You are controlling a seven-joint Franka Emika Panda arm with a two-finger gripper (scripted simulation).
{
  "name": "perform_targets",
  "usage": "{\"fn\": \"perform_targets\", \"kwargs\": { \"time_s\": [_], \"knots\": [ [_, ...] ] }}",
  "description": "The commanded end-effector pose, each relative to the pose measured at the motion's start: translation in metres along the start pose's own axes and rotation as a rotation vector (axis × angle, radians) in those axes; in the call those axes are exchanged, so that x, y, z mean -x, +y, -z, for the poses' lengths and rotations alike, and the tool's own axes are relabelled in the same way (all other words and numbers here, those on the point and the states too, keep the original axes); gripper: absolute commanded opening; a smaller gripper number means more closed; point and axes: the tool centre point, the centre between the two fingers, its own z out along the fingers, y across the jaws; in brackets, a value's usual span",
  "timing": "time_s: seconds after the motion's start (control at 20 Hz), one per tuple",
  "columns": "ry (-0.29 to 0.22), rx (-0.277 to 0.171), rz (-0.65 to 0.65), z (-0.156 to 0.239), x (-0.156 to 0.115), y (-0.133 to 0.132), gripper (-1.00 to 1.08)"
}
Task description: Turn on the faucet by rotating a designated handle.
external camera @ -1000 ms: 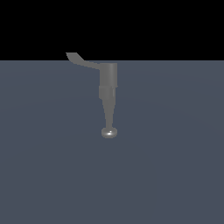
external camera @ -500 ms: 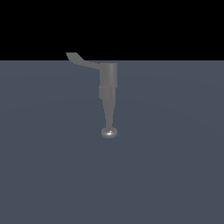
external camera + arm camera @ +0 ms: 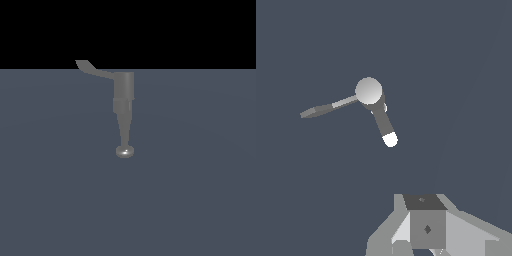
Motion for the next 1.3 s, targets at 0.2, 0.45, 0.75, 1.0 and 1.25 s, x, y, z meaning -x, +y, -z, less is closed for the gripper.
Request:
{"fn": "perform_targets", "kwargs": {
  "time_s": [0.2,0.45,0.75,1.0,1.25],
  "knots": [
    [-0.007,-0.006,-0.151,-0.015,-0.02,-0.021,-1.0],
    [-0.011,-0.008,-0.268,-0.029,-0.034,-0.038,-1.0],
    [-0.014,-0.007,-0.408,-0.047,-0.051,-0.058,-1.0],
    [-0.015,-0.004,-0.525,-0.063,-0.063,-0.075,-1.0],
    [-0.012,0.0,-0.643,-0.08,-0.075,-0.091,-1.0]
  ]
}}
